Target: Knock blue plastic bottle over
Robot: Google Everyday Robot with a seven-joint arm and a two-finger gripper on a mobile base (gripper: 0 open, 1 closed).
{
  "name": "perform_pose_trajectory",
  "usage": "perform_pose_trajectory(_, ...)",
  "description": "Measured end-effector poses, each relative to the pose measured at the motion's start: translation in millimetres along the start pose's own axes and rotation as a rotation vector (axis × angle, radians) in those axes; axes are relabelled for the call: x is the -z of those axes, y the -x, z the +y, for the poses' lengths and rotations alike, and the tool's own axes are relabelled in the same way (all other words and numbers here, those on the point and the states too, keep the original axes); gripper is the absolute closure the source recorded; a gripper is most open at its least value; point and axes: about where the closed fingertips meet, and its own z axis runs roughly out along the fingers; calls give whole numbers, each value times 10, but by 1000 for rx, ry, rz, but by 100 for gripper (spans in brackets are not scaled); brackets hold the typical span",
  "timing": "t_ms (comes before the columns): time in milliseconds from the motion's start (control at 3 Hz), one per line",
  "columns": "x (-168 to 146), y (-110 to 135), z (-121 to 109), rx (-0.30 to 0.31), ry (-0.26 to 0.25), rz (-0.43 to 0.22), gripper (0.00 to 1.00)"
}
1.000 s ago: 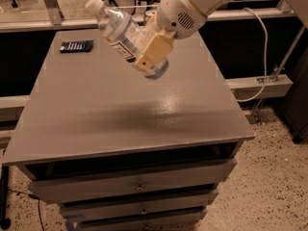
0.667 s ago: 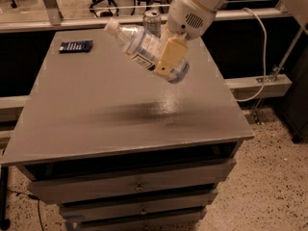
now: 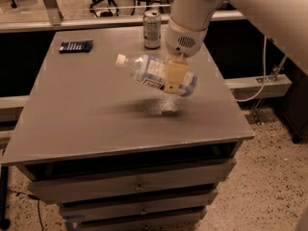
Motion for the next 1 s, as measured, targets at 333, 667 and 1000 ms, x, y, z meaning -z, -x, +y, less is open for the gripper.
perform_pose_trajectory(333, -276, 75, 69, 16, 27, 31, 82)
perform_pose_trajectory(667, -406, 246, 153, 38, 37, 21, 59)
perform_pose_trajectory(1000, -534, 413, 228, 62, 51, 4, 35)
